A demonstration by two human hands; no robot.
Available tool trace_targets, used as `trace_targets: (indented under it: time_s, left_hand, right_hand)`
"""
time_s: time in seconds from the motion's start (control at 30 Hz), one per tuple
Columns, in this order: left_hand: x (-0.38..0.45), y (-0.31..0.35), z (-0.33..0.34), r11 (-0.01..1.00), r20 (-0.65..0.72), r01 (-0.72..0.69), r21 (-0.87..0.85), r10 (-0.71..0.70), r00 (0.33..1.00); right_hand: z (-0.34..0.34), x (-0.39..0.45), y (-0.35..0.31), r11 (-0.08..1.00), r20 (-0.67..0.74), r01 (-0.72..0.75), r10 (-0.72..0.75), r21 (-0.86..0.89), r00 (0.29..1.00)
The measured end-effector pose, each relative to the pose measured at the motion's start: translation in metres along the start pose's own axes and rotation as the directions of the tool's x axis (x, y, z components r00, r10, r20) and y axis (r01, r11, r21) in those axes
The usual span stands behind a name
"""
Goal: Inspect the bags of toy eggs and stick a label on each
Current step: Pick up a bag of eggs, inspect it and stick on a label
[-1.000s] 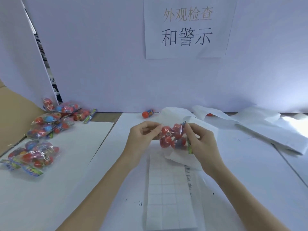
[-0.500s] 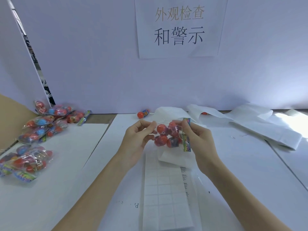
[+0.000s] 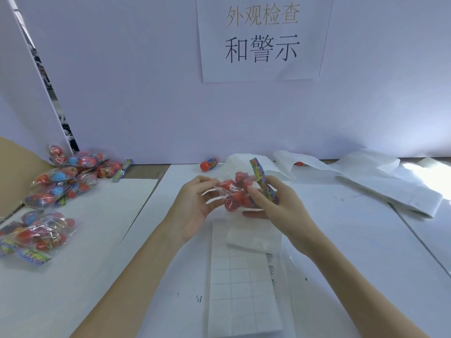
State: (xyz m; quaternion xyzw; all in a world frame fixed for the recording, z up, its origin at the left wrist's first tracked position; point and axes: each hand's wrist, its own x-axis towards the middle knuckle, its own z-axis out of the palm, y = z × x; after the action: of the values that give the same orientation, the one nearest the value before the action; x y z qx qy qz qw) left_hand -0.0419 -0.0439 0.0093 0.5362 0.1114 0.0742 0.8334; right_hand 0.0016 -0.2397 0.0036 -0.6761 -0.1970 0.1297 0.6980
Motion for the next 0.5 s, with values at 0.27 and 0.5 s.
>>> trace_targets:
  time_s: [0.27,0.5]
  left_hand:
    - [0.0010,-0.0050,-0.0031,0.918,0.091,-0.112,0.380,0.083,0.992]
    - [-0.0016,-0.0038,0.0013,0.904,-0.018,-0.185,0.385,0.207,0.978]
  right_hand:
    - [0.0045,-0.0022,0.0040,0.996,0.007,0.047,-0.047,-0.072,0.999]
    - [-0.0018,0.0010,0.0028,0.988,-0.101,0.000,-0.016,-0.158,0.995]
